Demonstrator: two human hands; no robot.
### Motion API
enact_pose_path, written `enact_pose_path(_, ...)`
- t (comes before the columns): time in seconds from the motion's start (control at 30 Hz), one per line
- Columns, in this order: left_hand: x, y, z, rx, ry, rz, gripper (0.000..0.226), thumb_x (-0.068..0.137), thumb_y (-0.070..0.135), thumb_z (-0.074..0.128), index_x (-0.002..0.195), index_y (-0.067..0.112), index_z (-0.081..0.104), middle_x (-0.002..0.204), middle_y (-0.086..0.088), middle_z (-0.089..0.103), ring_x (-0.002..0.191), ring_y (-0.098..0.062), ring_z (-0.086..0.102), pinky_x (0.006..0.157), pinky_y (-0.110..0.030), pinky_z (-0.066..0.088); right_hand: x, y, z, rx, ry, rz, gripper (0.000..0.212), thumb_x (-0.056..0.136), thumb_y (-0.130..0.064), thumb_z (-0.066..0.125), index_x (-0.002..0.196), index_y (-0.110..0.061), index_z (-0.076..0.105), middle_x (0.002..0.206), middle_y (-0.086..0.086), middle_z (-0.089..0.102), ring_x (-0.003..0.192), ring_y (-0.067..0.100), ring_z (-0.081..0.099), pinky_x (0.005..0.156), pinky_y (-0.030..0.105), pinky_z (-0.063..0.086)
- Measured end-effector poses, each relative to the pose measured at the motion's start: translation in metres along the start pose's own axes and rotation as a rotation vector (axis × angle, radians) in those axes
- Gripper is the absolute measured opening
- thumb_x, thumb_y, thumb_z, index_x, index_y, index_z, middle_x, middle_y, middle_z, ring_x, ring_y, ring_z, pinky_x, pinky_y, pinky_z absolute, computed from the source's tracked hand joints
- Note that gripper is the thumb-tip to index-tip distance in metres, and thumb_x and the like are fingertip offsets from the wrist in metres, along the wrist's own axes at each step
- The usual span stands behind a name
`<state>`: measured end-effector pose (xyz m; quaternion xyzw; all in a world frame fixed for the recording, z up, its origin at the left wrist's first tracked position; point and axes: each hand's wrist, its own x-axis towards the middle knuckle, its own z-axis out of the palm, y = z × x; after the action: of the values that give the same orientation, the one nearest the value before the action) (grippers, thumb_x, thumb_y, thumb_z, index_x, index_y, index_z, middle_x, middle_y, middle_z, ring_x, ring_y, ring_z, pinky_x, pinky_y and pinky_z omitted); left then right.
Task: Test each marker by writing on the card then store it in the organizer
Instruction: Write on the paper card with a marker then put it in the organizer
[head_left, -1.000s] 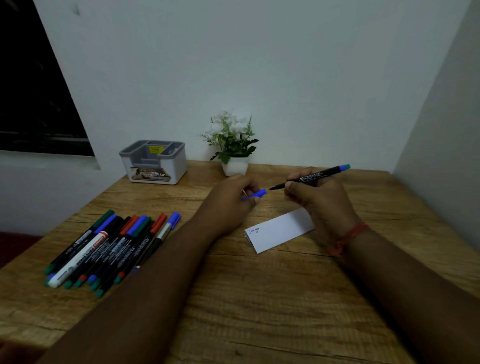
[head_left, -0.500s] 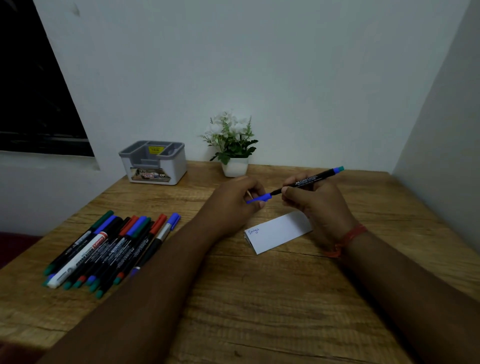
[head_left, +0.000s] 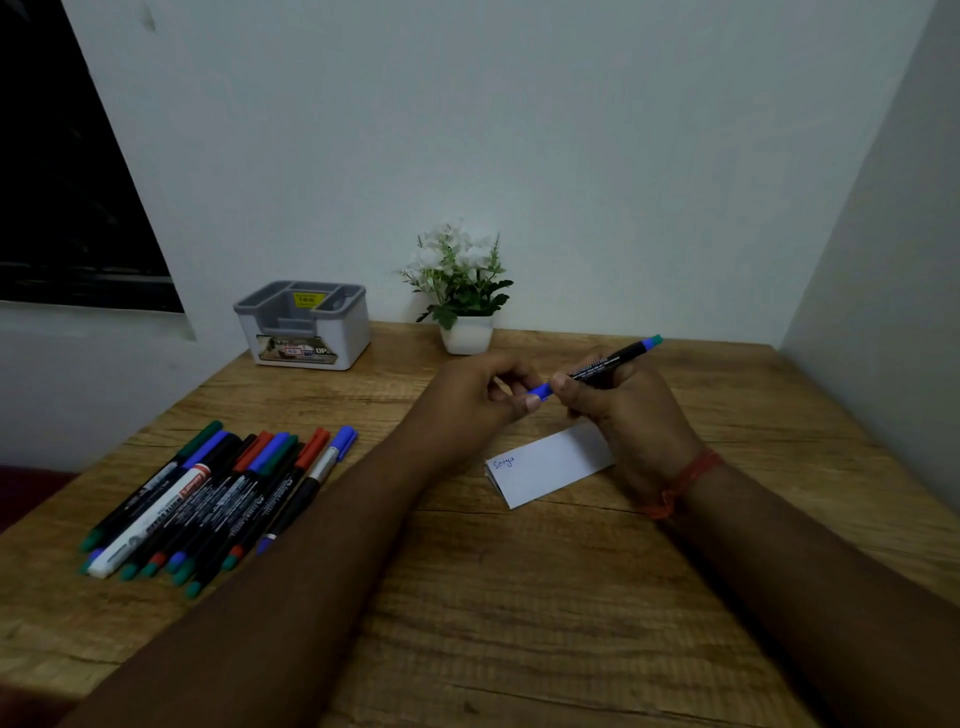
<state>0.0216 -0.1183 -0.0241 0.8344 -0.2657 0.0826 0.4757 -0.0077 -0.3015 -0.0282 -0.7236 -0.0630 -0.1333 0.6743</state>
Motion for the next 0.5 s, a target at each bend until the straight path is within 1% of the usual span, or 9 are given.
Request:
enact_pose_path(0.07, 0.001, 0.001, -0.001, -0.02, 0.012, 0.003, 0.01, 0.087, 0.017, 0.074, 0.094, 0.024, 0.072, 0.085, 0.01, 0.066, 0.066, -0.003, 0.052, 0.063, -0.017, 0.045, 0.001, -0.001, 0.002, -0.009, 0.014, -0.012, 0.024, 0.086, -0.01, 0.076, 0.094, 0.011, 0.066, 0.074, 0.005, 0.063, 0.068, 0.011, 0.059, 0.062, 0.022, 0.053)
enact_pose_path(0.1, 0.001, 0.001, -0.001, -0.022, 0.015, 0.006, 0.009, 0.087, 0.017, 0.073, 0.095, 0.023, 0.072, 0.085, 0.01, 0.066, 0.064, -0.001, 0.05, 0.061, -0.017, 0.043, 0.001, -0.001, 0.003, -0.008, 0.016, -0.013, 0.023, 0.087, -0.01, 0.075, 0.094, 0.01, 0.066, 0.075, 0.006, 0.063, 0.068, 0.011, 0.059, 0.062, 0.022, 0.052)
enact_pose_path(0.17, 0.001, 0.002, 0.0, -0.016, 0.012, 0.01, 0.009, 0.087, 0.019, 0.073, 0.096, 0.022, 0.073, 0.086, 0.009, 0.067, 0.062, 0.001, 0.049, 0.061, -0.017, 0.043, -0.001, -0.001, 0.005, -0.008, 0.003, -0.004, 0.014, 0.09, -0.01, 0.073, 0.089, 0.003, 0.068, 0.074, 0.004, 0.064, 0.07, 0.012, 0.059, 0.065, 0.026, 0.051)
enact_pose_path(0.23, 0.001, 0.005, 0.002, -0.025, 0.024, 0.014, 0.009, 0.088, 0.02, 0.073, 0.097, 0.02, 0.072, 0.086, 0.008, 0.066, 0.062, 0.002, 0.049, 0.062, -0.017, 0.044, -0.001, -0.001, 0.007, -0.022, -0.001, -0.01, 0.01, 0.093, -0.012, 0.07, 0.087, -0.005, 0.069, 0.076, 0.003, 0.066, 0.071, 0.012, 0.06, 0.068, 0.029, 0.053)
enact_pose_path(0.33, 0.002, 0.009, 0.005, -0.026, 0.059, 0.005, 0.007, 0.089, 0.02, 0.072, 0.095, 0.019, 0.069, 0.083, 0.011, 0.064, 0.065, 0.003, 0.051, 0.067, -0.024, 0.048, 0.002, -0.001, 0.008, -0.003, -0.013, -0.015, 0.011, 0.097, -0.016, 0.066, 0.092, -0.008, 0.07, 0.09, 0.01, 0.073, 0.083, 0.018, 0.069, 0.081, 0.035, 0.059)
enact_pose_path(0.4, 0.004, 0.01, 0.002, 0.044, 0.06, 0.014, 0.014, 0.09, 0.028, 0.07, 0.102, 0.021, 0.067, 0.094, 0.011, 0.065, 0.079, 0.001, 0.057, 0.078, -0.032, 0.052, 0.003, -0.003, 0.009, 0.046, -0.015, -0.002, 0.015, 0.1, -0.017, 0.061, 0.097, -0.004, 0.068, 0.097, 0.015, 0.074, 0.094, 0.024, 0.073, 0.086, 0.037, 0.06)
enact_pose_path(0.43, 0.006, 0.009, -0.002, 0.135, 0.064, 0.016, 0.023, 0.091, 0.036, 0.067, 0.111, 0.023, 0.065, 0.106, 0.01, 0.065, 0.092, -0.003, 0.06, 0.089, -0.039, 0.052, 0.004, -0.004, 0.01, 0.079, -0.005, 0.009, 0.016, 0.102, -0.017, 0.058, 0.097, -0.003, 0.065, 0.097, 0.015, 0.073, 0.096, 0.027, 0.074, 0.086, 0.037, 0.061)
enact_pose_path(0.47, 0.008, 0.008, -0.007, 0.26, 0.059, 0.01, 0.035, 0.092, 0.045, 0.062, 0.122, 0.026, 0.06, 0.121, 0.008, 0.062, 0.108, -0.008, 0.058, 0.099, -0.047, 0.046, 0.005, -0.004, 0.012, 0.119, 0.006, 0.024, 0.015, 0.103, -0.017, 0.056, 0.098, -0.004, 0.062, 0.094, 0.014, 0.072, 0.095, 0.029, 0.075, 0.086, 0.039, 0.061)
enact_pose_path(0.5, 0.009, 0.006, -0.015, 0.406, 0.037, -0.006, 0.048, 0.093, 0.053, 0.055, 0.135, 0.029, 0.051, 0.137, 0.006, 0.054, 0.125, -0.015, 0.051, 0.108, -0.055, 0.037, 0.006, -0.006, 0.015, 0.159, 0.014, 0.045, 0.014, 0.104, -0.017, 0.054, 0.099, -0.004, 0.058, 0.092, 0.014, 0.072, 0.094, 0.03, 0.075, 0.084, 0.042, 0.061)
